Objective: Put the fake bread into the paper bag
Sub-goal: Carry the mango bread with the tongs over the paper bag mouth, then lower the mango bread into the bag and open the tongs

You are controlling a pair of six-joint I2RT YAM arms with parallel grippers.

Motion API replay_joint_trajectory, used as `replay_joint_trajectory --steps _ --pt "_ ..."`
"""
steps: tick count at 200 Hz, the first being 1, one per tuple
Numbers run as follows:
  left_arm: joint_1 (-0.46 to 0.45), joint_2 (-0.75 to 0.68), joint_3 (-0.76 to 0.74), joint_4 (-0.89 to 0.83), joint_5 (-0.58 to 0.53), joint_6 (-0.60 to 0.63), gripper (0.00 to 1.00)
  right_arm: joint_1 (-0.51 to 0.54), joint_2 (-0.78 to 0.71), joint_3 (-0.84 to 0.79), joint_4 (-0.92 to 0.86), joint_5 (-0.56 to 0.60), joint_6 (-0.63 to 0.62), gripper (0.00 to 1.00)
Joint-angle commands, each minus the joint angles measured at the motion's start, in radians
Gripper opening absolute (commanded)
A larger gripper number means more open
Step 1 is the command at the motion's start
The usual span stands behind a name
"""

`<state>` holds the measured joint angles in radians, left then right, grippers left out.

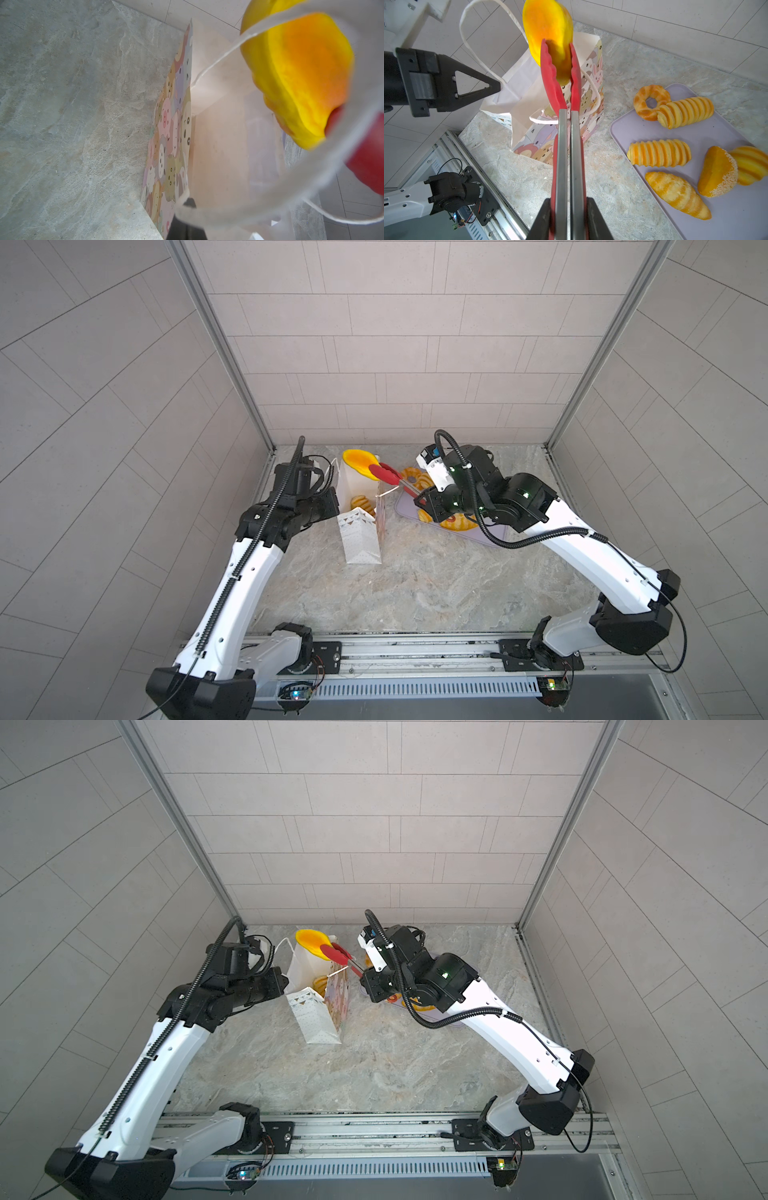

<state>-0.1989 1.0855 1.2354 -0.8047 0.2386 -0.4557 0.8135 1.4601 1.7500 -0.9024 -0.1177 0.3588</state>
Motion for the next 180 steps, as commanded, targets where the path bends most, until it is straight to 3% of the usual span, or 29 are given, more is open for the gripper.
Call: replay_joint_trajectory --steps 1,98,147,180 --pt "-0.004 -0.009 -0.007 0.015 -0.004 -0.005 0.05 0.007 -0.038 0.029 -0.009 0.027 -0.028 0.24" --pt "-0.004 -0.008 -0.002 0.022 -0.004 -0.010 0.05 0.013 0.023 0.186 -0.211 0.054 -0.110 0.26" --pt "-0.004 -0.002 0.003 0.026 0.001 -0.008 0.05 0.042 0.060 0.248 -0.218 0.068 -0.110 0.27" --pt "-0.004 -0.008 0.002 0.024 0.001 -0.005 0.05 0.072 0.111 0.309 -0.271 0.126 -0.121 0.27"
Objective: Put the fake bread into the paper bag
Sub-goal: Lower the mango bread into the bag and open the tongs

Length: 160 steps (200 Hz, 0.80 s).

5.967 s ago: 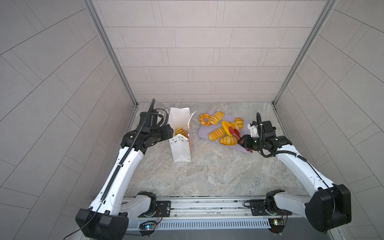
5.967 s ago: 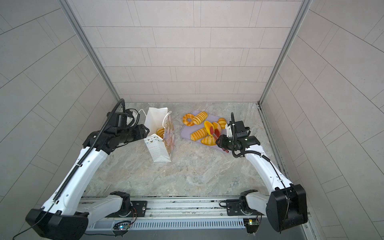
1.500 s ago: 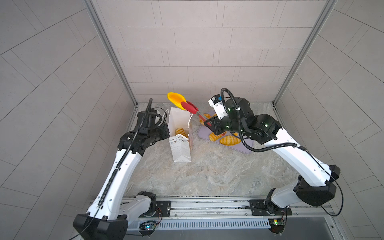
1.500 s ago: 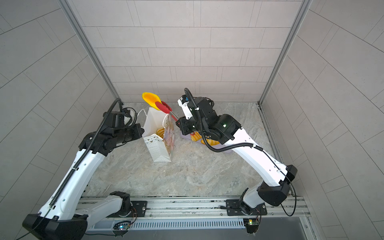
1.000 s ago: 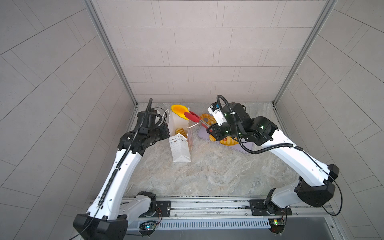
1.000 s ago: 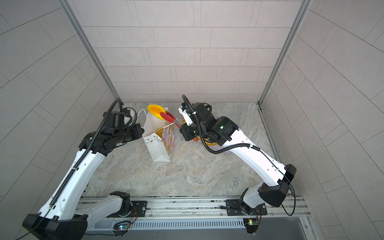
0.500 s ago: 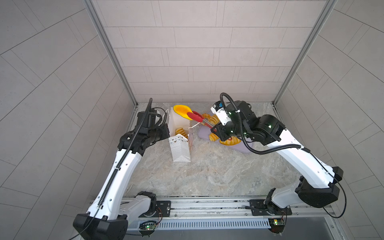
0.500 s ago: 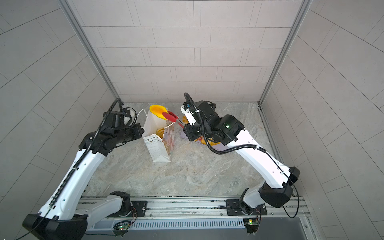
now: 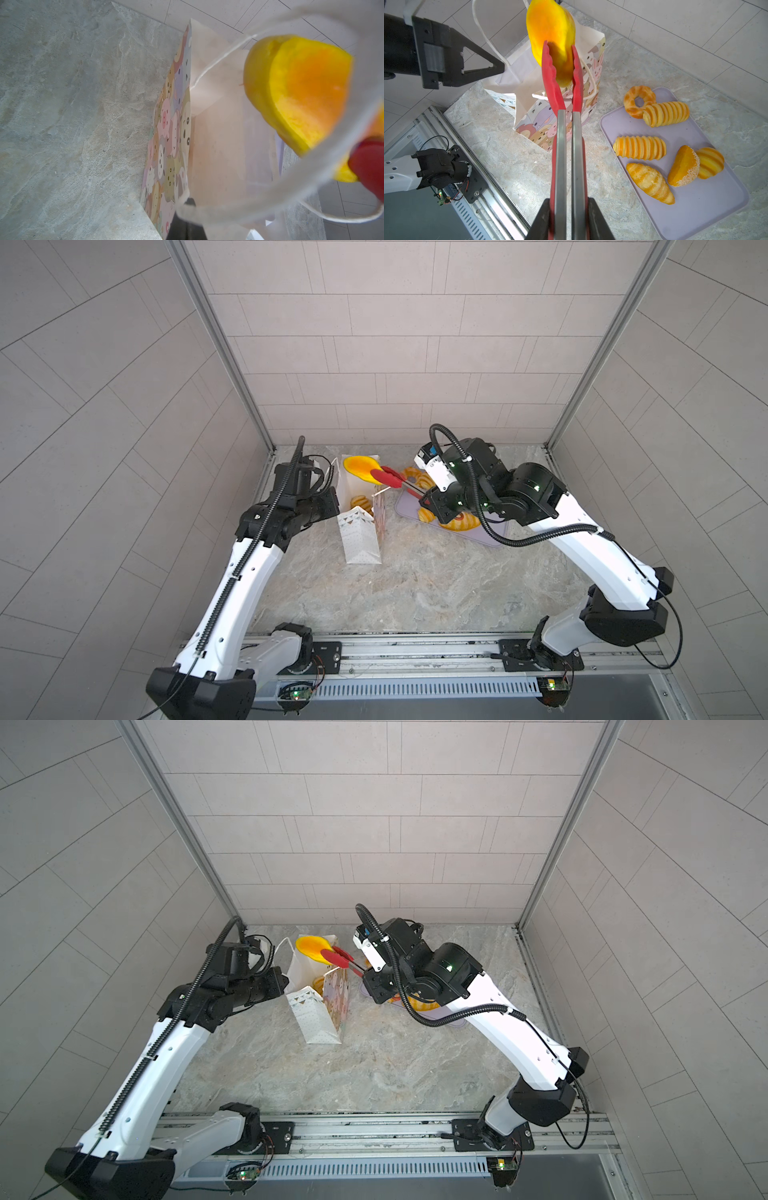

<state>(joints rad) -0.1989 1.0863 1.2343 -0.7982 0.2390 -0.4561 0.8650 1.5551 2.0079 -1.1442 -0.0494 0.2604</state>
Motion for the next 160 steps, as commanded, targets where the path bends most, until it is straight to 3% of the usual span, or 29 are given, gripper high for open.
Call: replay_joint_trajectory --steps 1,51,160 --pt "-0.004 -0.009 0.003 0.018 0.001 -0.004 0.05 0.021 0.017 0.052 -0.030 0.060 -0.022 0.27" --pt "-0.004 -0.010 0.003 0.018 0.002 -0.005 0.05 0.031 0.038 0.102 -0.074 0.117 -0.026 0.31" --pt "-0.004 -0.013 -0.002 0.018 0.005 -0.006 0.05 0.044 0.066 0.158 -0.047 0.072 -0.014 0.46"
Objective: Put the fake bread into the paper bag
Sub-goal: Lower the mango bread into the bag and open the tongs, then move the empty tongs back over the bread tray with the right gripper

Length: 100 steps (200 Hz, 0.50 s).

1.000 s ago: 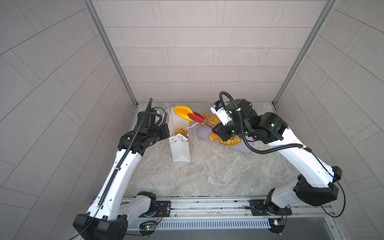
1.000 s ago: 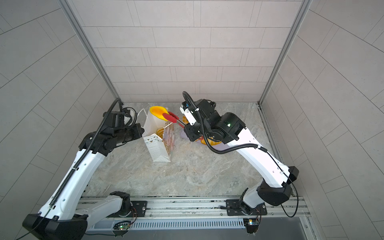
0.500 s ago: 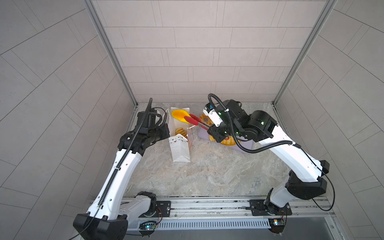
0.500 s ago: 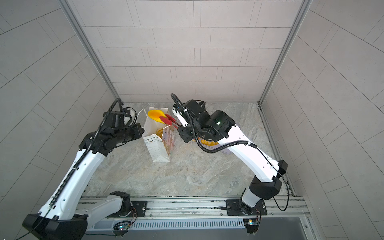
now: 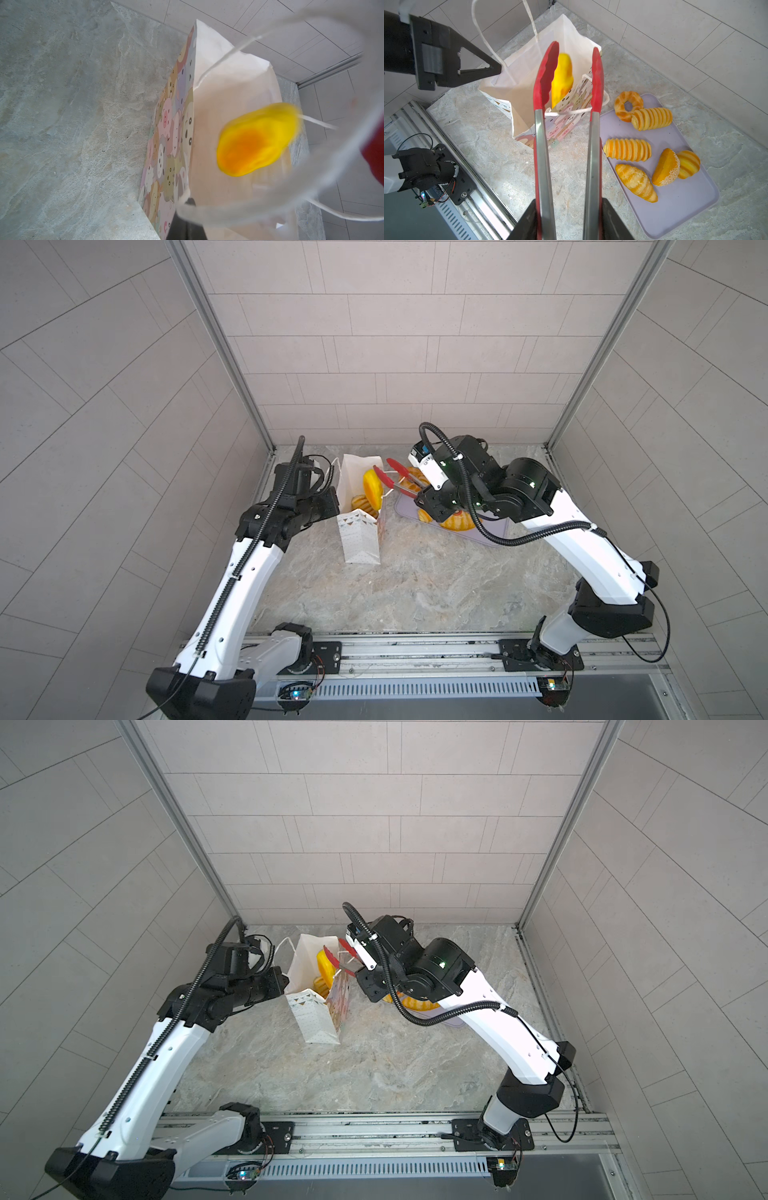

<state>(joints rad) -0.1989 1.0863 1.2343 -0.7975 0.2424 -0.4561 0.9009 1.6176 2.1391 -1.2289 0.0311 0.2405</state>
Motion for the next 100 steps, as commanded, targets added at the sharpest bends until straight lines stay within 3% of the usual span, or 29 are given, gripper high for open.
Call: replay_joint_trajectory --steps 1,71,100 --pt "-0.004 -0.014 -0.002 0.017 0.002 -0.006 0.05 0.008 0.005 0.026 0.039 -0.010 0.006 0.46" --pt "-0.004 -0.016 -0.005 0.014 -0.002 -0.004 0.05 0.007 -0.003 0.053 0.103 0.014 0.016 0.46" --pt "-0.004 -0.016 -0.005 0.014 -0.002 -0.005 0.13 0.006 -0.022 0.058 0.126 0.059 0.013 0.46"
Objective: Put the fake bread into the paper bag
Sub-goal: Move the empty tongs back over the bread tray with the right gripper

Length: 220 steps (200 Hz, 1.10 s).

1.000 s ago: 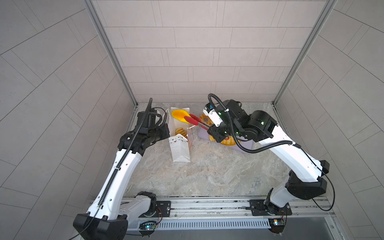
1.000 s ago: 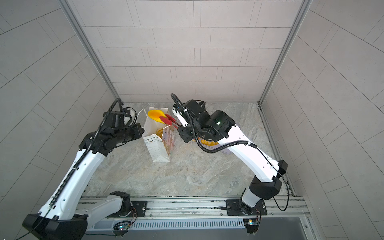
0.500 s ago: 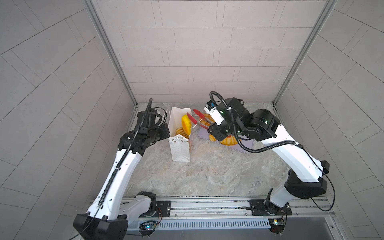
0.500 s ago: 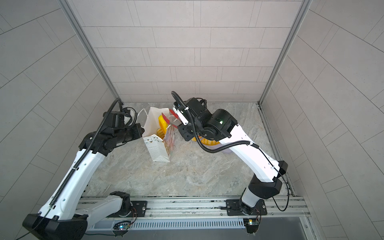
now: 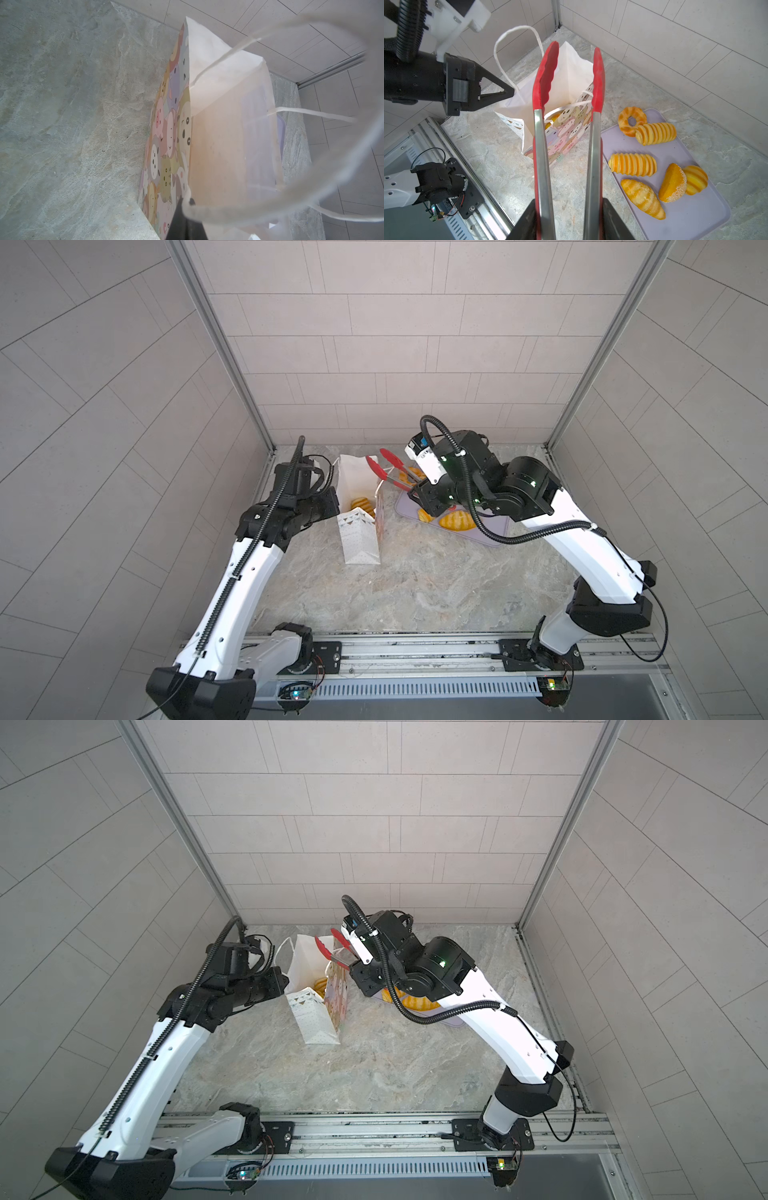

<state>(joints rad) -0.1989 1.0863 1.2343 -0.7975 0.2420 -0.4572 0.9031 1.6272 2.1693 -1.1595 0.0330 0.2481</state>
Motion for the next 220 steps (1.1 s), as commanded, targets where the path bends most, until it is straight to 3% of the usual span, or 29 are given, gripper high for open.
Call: replay_joint_trajectory --steps 1,43,93,132,183,220 --pt "-0.004 -0.016 -0.005 0.014 -0.001 -0.004 0.13 0.003 -0.031 0.027 0.058 0.059 0.006 0.46" --pt "-0.004 -0.017 -0.001 0.012 -0.004 -0.004 0.24 -0.020 -0.078 0.011 0.088 0.131 -0.005 0.46" --pt "-0.004 -0.013 0.002 0.011 -0.003 -0.003 0.35 -0.123 -0.176 -0.115 0.135 0.121 0.009 0.46" --pt "-0.004 0.000 0.001 0.012 0.001 -0.003 0.35 -0.243 -0.266 -0.282 0.170 0.072 0.029 0.46" --pt "-0.004 0.004 0.002 0.014 0.003 -0.003 0.28 -0.435 -0.361 -0.521 0.212 -0.031 0.048 0.46" --pt "-0.004 0.007 0.000 0.015 0.004 0.000 0.25 -0.491 -0.377 -0.637 0.217 -0.031 0.031 0.46"
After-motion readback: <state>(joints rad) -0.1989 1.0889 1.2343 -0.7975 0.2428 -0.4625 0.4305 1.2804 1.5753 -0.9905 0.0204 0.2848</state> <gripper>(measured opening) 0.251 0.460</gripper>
